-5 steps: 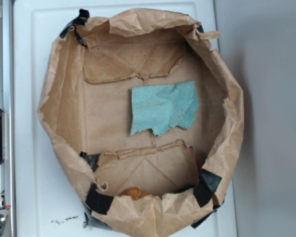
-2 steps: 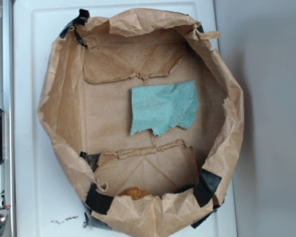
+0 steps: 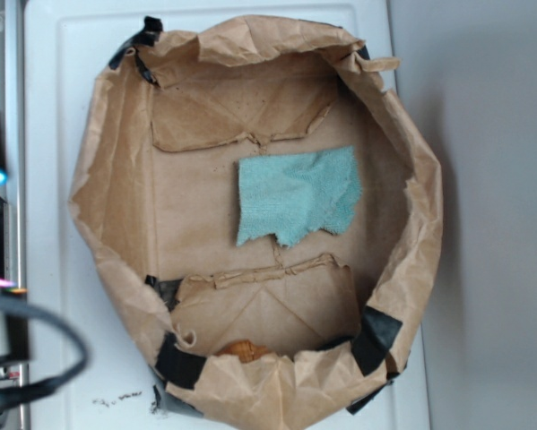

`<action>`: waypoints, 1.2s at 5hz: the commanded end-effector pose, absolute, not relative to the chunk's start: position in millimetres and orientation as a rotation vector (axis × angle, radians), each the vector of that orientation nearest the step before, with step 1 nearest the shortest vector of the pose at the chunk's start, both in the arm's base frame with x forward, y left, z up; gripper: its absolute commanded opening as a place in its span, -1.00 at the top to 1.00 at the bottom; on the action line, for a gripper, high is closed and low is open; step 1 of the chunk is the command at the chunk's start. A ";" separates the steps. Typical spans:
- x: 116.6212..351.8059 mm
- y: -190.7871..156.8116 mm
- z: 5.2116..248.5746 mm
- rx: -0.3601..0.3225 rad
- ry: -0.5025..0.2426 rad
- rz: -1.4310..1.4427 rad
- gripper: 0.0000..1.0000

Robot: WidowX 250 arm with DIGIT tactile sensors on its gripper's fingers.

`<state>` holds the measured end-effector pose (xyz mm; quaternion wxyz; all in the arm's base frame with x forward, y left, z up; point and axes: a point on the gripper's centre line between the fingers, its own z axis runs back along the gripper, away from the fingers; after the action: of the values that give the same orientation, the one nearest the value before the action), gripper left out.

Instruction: Grab the blue cloth.

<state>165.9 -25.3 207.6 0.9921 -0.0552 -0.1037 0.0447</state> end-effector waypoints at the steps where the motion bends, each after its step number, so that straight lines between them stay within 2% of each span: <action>1: 233.3 -38.1 168.0 -0.065 -0.219 0.147 -1.00; 2: 264.2 -33.0 144.4 -0.006 -0.210 0.192 -1.00; 5: 264.2 -33.0 144.4 -0.006 -0.210 0.192 -1.00; 6: 287.5 -9.2 113.1 -0.058 -0.196 0.225 -1.00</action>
<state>278.2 -15.8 96.4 0.9922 -0.0231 -0.0649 0.1035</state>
